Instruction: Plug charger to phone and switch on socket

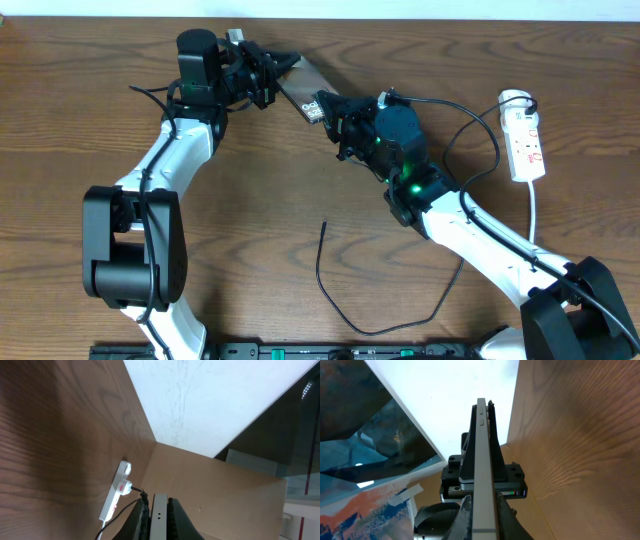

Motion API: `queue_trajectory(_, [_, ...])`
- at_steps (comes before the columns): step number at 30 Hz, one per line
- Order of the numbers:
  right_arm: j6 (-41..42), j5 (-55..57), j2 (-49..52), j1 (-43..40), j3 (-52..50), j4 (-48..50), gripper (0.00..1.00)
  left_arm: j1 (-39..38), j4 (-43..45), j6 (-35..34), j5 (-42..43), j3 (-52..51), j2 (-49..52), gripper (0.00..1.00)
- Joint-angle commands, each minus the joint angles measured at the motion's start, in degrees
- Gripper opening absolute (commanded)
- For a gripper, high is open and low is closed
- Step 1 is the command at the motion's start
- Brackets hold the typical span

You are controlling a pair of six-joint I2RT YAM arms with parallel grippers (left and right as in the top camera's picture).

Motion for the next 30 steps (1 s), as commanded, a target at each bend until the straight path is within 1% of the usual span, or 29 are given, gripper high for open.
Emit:
queue_trajectory(1, [-0.8,0.2,-0.7,1.2,0.7,1.5,0.01,-0.3,-0.2,0.7,-0.2,1.0,-0.9,0.07])
queue_trajectory(6, [-0.9,0.2,-0.7,1.2,0.7,1.5,0.01,-0.3,-0.2,0.7,-0.2,1.0,-0.9,0.07])
queue_trajectory(7, [-1.0,0.2,-0.7,1.2,0.7,1.5,0.04,-0.3,-0.2,0.7,-0.2,1.0,-0.9,0.07])
queue_trajectory(9, [-2.0,0.2,-0.7,1.1,0.7,1.6,0.23,-0.3,-0.2,0.7,-0.2,1.0,-0.9,0.07])
queue_trajectory(11, [-2.6,0.2,-0.7,1.1,0.7,1.6,0.52,-0.3,-0.2,0.7,-0.2,1.0,-0.9,0.07])
queue_trajectory(13, [-2.6,0.2,-0.7,1.0,0.7,1.6,0.74,-0.3,-0.2,0.7,-0.2,1.0,-0.9,0.07])
queue_trajectory(14, [-2.6,0.3,-0.7,1.0,0.7,1.7,0.82,-0.3,-0.2,0.7,-0.2,1.0,-0.9,0.07])
queue_trajectory(15, [-2.6,0.4,-0.7,1.0,0.7,1.8,0.87,-0.3,-0.2,0.7,-0.2,1.0,-0.9,0.07])
queue_trajectory(17, [-2.6,0.7,-0.7,1.0,0.7,1.9,0.93,-0.3,-0.2,0.7,-0.2,1.0,-0.9,0.08])
queue_trajectory(20, [-2.8,0.6,-0.7,0.6,0.7,2.0,0.99,0.2,-0.2,0.8,-0.2,1.0,-0.9,0.07])
queue_trajectory(27, [-6.9,-2.3,-0.7,-2.1,0.7,2.4,0.99,4.4,-0.2,0.8,2.6,1.0,-0.9,0.07])
queue_trajectory(30, [-11.5,-5.3,-0.7,-3.8,0.7,2.4,0.99,7.0,-0.2,0.8,5.8,1.0,-0.9,0.07])
